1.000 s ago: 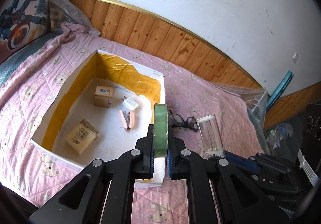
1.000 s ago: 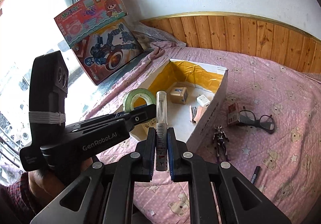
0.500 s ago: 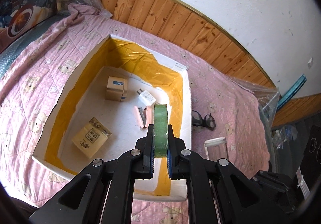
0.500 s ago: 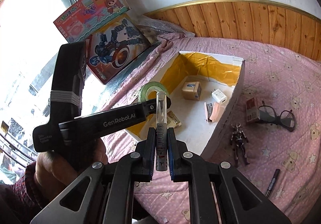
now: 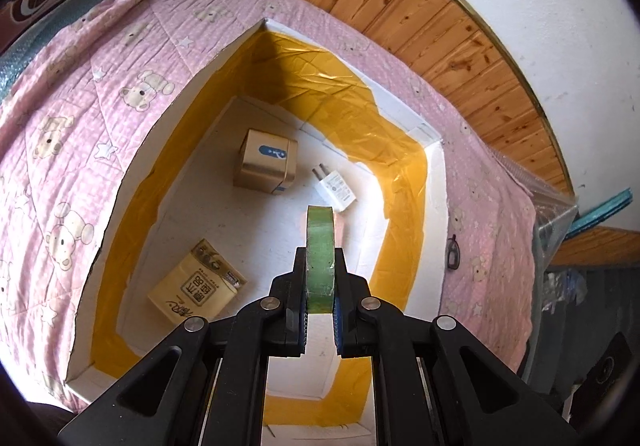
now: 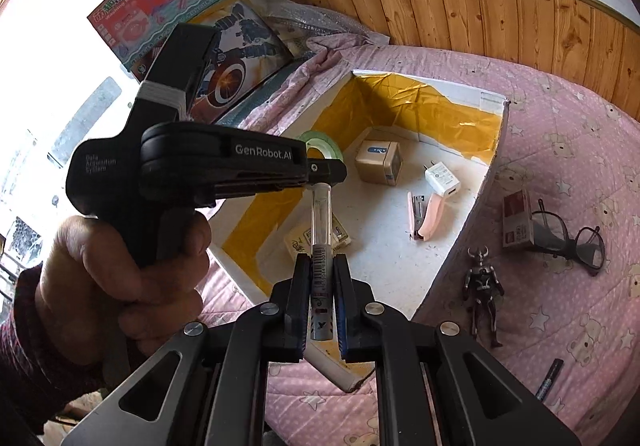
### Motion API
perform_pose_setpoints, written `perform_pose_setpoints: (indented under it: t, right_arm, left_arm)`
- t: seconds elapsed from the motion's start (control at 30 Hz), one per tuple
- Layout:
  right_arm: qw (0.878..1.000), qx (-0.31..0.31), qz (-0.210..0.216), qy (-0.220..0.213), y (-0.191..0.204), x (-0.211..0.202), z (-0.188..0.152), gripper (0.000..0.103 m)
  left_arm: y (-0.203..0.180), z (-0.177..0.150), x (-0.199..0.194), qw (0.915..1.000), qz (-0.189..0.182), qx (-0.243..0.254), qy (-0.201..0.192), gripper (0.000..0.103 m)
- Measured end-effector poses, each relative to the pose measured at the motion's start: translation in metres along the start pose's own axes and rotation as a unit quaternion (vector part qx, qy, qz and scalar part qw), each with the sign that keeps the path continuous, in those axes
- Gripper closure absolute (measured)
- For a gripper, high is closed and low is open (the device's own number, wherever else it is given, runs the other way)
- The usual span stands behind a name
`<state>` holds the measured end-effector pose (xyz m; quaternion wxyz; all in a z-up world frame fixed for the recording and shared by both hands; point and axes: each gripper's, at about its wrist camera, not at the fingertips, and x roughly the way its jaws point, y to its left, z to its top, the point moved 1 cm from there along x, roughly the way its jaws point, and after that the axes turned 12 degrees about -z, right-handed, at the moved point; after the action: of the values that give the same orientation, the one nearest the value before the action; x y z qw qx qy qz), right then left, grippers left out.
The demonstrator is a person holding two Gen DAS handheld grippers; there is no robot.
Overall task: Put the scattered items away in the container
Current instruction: 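Carry the green tape roll and clear tube over the box with both tools, then open both tools to drop the tape roll and tube into the box, then move both open tools back to the items on the bed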
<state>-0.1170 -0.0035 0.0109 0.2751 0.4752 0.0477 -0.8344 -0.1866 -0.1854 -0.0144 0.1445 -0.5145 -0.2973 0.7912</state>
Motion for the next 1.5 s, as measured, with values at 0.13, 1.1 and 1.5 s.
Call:
perform_pose_setpoints:
  t: [0.13, 1.1, 1.5]
  right_arm:
    - [1.0, -0.005, -0.007, 0.012, 0.003, 0.011, 0.003, 0.091]
    - [1.0, 0.009, 0.005, 0.001, 0.007, -0.011, -0.03, 0.081]
    - [0.999, -0.003, 0.009, -0.046, 0.015, -0.055, -0.04, 0.081]
  left_arm:
    - [0.004, 0.004, 0.019, 0.9995, 0.018, 0.001, 0.025, 0.093]
    - [-0.024, -0.024, -0.02, 0.9803, 0.151, 0.126, -0.024, 0.058]
    - [-0.063, -0.056, -0.057, 0.9704, 0.159, 0.174, -0.053, 0.058]
